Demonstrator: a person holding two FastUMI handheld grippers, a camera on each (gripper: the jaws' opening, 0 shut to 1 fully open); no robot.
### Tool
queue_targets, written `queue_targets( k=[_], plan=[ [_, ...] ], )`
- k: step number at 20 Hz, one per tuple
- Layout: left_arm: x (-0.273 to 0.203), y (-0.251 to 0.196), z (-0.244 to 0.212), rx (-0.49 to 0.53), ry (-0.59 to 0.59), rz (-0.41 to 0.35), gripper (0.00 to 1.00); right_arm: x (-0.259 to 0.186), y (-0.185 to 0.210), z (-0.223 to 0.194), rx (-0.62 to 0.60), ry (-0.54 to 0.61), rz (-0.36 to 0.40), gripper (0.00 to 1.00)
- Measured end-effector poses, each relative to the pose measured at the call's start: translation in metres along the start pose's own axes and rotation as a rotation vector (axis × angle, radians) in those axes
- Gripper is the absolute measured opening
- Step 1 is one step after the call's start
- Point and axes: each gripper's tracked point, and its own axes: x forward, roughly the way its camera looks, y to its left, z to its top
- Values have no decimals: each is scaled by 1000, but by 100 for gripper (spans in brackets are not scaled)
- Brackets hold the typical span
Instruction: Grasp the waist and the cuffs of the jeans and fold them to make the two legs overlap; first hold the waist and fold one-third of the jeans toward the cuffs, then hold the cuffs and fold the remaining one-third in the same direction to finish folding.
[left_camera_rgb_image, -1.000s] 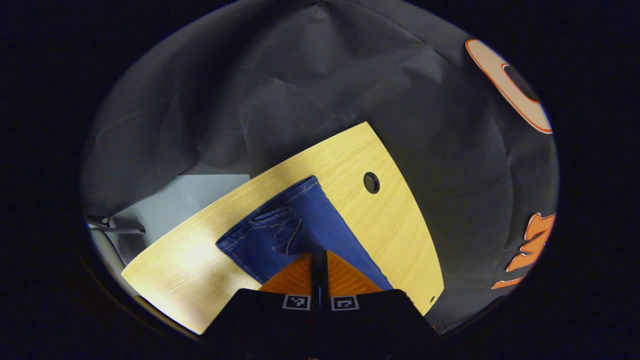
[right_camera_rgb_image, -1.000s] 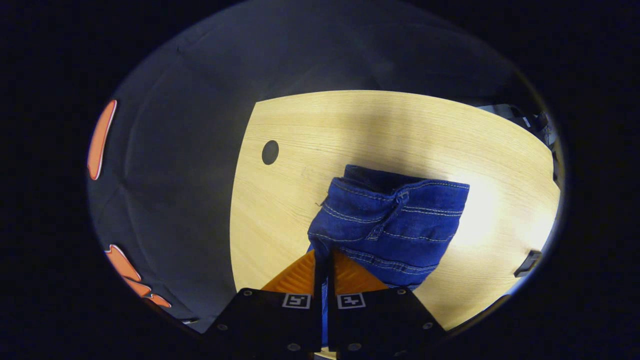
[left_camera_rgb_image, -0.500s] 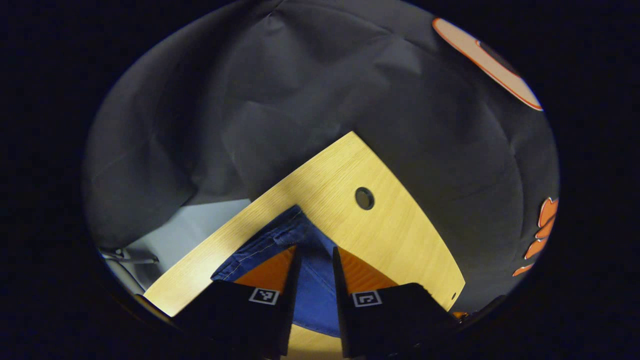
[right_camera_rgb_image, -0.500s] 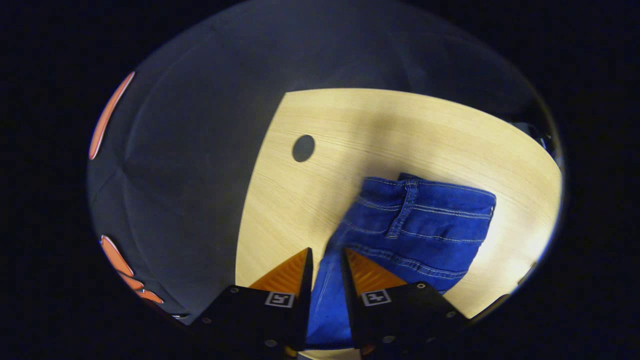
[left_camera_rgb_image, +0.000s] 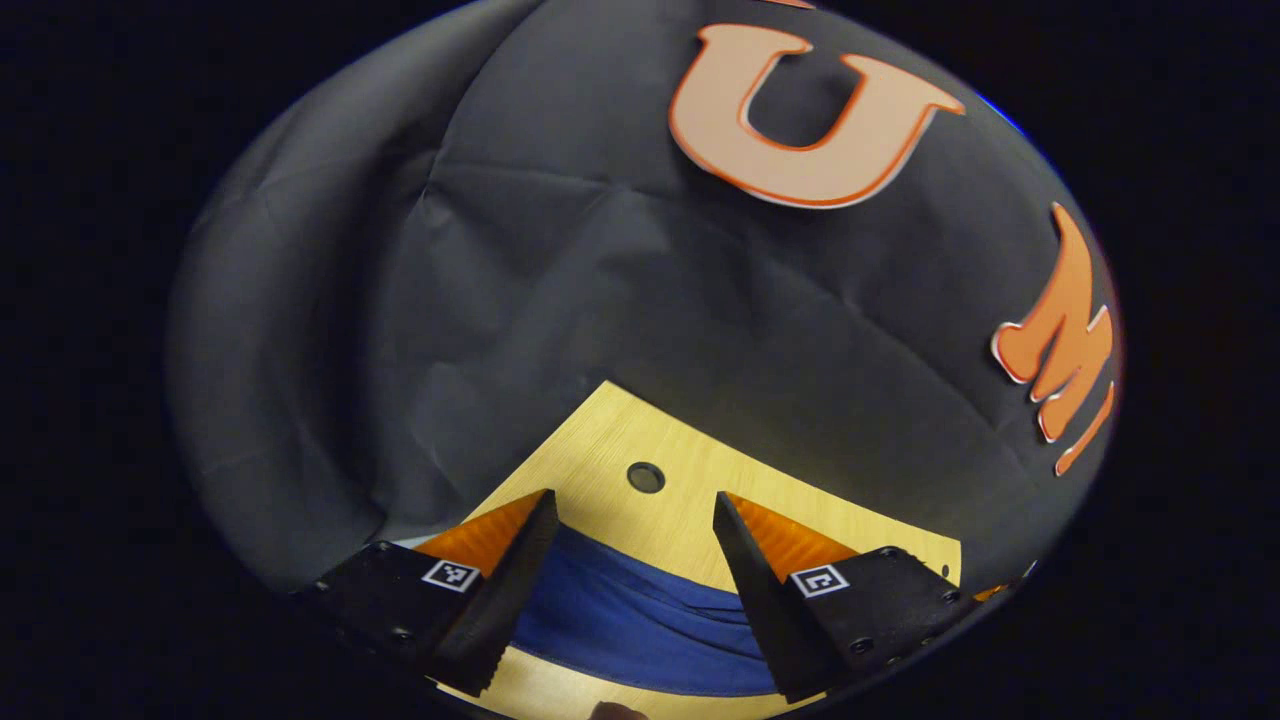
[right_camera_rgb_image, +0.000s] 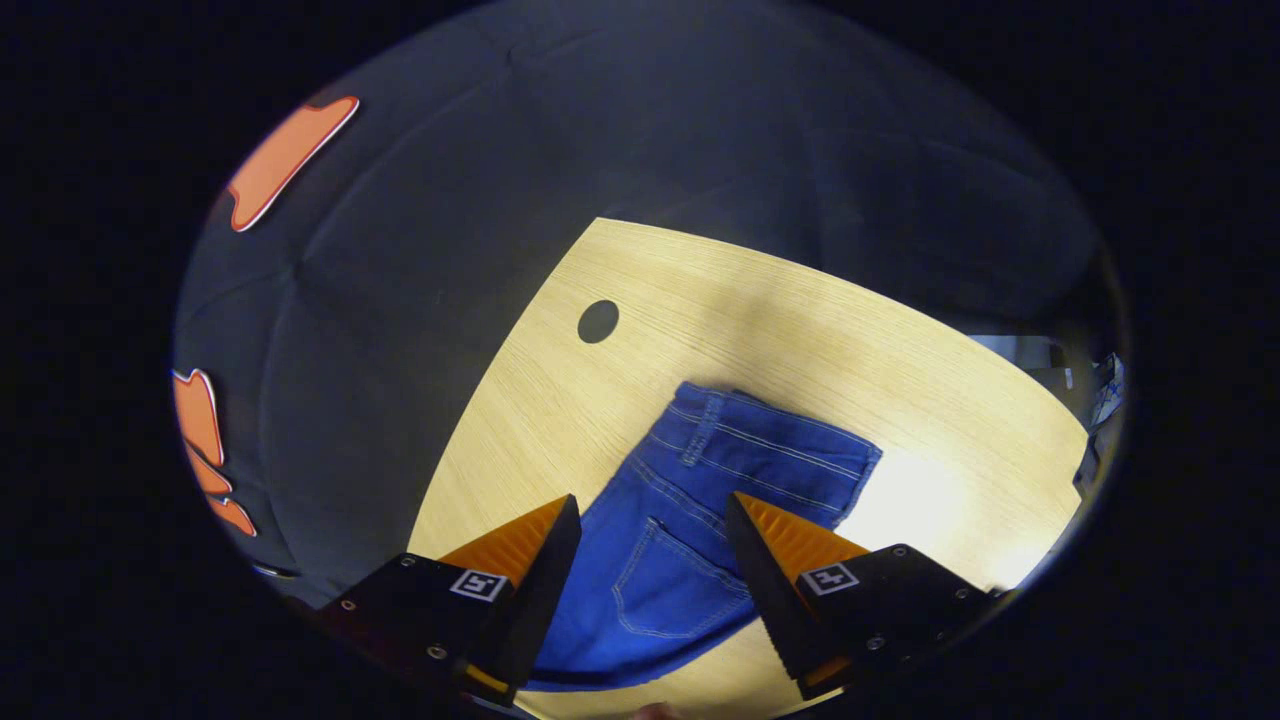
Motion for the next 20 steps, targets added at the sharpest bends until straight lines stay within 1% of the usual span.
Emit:
queue_targets(
  k=[1, 2, 3, 4, 5, 7, 8, 10, 11, 12, 13, 14, 16, 18, 20],
  plan=[
    [-11, -4, 1, 38, -19, 31, 96, -4, -9, -2, -1, -3, -11, 94],
    [-17, -11, 3, 74, -43, 47, 98, -6, -17, -5, -2, 2, -20, 96],
    [-23, -19, 3, 111, -67, 58, 98, -7, -25, -9, -1, -2, -31, 96],
    [-29, -29, 7, 143, -106, 54, 95, -4, -34, -11, 1, 2, -40, 97],
    [-39, -35, 10, 177, -145, 44, 98, -3, -42, -16, 5, 10, -52, 98],
    [-52, -47, 15, 240, -224, 31, 98, 1, -53, -24, 10, 23, -71, 98],
    [-61, -51, 12, 261, -238, 48, 97, 4, -60, -29, 12, 34, -76, 98],
    [-75, -63, 9, 290, -262, 46, 98, 12, -70, -37, 28, 34, -66, 98],
    [-83, -68, 6, 299, -280, 33, 98, 14, -79, -38, 35, 37, -75, 98],
    [-92, -73, 5, 303, -294, 25, 95, 17, -85, -40, 42, 40, -88, 98],
    [-105, -80, 1, 308, -305, 10, 99, 22, -88, -40, 48, 40, -88, 98],
    [-115, -88, -4, 313, -308, 0, 97, 26, -88, -40, 66, 39, -78, 98],
    [-131, -100, -12, 329, -315, -8, 97, 34, -88, -35, 106, 36, -65, 98],
    [-143, -105, -14, 344, -327, -8, 97, 40, -90, -34, 110, 51, -63, 98],
    [-156, -104, -18, 352, -332, 7, 97, 47, -89, -26, 128, 38, -47, 97]
  ],
)
